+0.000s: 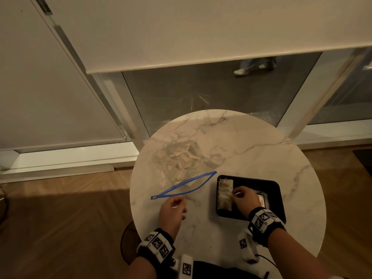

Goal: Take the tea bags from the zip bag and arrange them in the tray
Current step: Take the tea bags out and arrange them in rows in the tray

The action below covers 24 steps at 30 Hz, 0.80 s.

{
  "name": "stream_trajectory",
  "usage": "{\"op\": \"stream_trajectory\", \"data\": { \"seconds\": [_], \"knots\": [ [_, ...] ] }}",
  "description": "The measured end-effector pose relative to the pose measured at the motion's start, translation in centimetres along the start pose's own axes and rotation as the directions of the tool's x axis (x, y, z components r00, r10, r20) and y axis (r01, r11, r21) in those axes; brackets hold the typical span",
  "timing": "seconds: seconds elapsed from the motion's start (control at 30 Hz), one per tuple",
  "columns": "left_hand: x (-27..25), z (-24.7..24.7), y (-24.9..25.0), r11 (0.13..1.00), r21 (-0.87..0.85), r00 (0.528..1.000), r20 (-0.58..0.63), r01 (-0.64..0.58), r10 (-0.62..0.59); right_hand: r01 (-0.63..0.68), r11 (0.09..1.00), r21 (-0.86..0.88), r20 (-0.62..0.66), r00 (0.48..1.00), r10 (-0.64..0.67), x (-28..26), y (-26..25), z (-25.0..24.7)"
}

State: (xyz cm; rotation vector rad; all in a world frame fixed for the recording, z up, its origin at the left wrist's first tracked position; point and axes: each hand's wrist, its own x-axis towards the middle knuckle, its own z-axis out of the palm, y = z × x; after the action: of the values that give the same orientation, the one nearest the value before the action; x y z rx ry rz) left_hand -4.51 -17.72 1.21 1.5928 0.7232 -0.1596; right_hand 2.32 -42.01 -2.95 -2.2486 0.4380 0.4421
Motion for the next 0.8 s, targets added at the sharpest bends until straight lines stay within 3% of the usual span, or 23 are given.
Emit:
{"op": "stream_trajectory", "data": {
  "seconds": [0.07, 0.1, 0.17, 0.2, 0.23, 0.33, 0.43, 0.53, 0.67, 0.8],
  "knots": [
    [0.2, -0.6, -0.4, 0.963, 0.196, 0.971, -0.12, -0.183, 0.209, 0.057, 0.997, 0.047, 0.023, 0.998, -0.058, -0.8, -1.8, 0.5],
    [0.4, -1.0, -0.7, 0.904, 0.32, 0.925, -0.158, -0.284, 0.347, 0.097, 0.993, 0.063, 0.049, 0.994, -0.1, -1.2, -2.8, 0.8],
    [0.9, -1.8, -0.8, 0.739, 0.548, 0.824, -0.148, -0.393, 0.547, 0.202, 0.978, 0.052, 0.117, 0.971, -0.207, -2.1, -5.0, 1.4],
    [1.1, -2.2, -0.7, 0.671, 0.63, 0.81, -0.111, -0.391, 0.576, 0.257, 0.966, 0.03, 0.159, 0.953, -0.258, -2.5, -6.1, 1.8],
    [1.4, -2.5, -0.6, 0.619, 0.694, 0.826, -0.061, -0.368, 0.561, 0.304, 0.953, 0.007, 0.202, 0.933, -0.299, -2.9, -7.1, 2.2],
    [2.4, -3.4, 0.0, 0.476, 0.83, 0.925, 0.118, -0.291, 0.361, 0.404, 0.907, -0.114, 0.305, 0.884, -0.355, -3.4, -9.2, 3.9],
    [3.0, -3.5, 0.9, 0.357, 0.895, 0.956, 0.204, -0.269, 0.209, 0.462, 0.863, -0.203, 0.403, 0.843, -0.356, -3.1, -10.2, 5.4],
    [3.4, -3.8, 1.7, 0.353, 0.905, 0.969, 0.193, -0.237, 0.157, 0.45, 0.848, -0.278, 0.478, 0.831, -0.284, -3.0, -10.6, 5.9],
    [3.4, -4.9, 3.0, 0.47, 0.819, 0.92, 0.167, -0.329, 0.354, 0.391, 0.88, -0.268, 0.42, 0.87, -0.259, -2.9, -10.9, 6.1],
    [2.9, -5.5, 4.3, 0.467, 0.795, 0.857, 0.124, -0.387, 0.5, 0.33, 0.915, -0.233, 0.347, 0.907, -0.239, -2.9, -11.9, 5.6]
  ]
}}
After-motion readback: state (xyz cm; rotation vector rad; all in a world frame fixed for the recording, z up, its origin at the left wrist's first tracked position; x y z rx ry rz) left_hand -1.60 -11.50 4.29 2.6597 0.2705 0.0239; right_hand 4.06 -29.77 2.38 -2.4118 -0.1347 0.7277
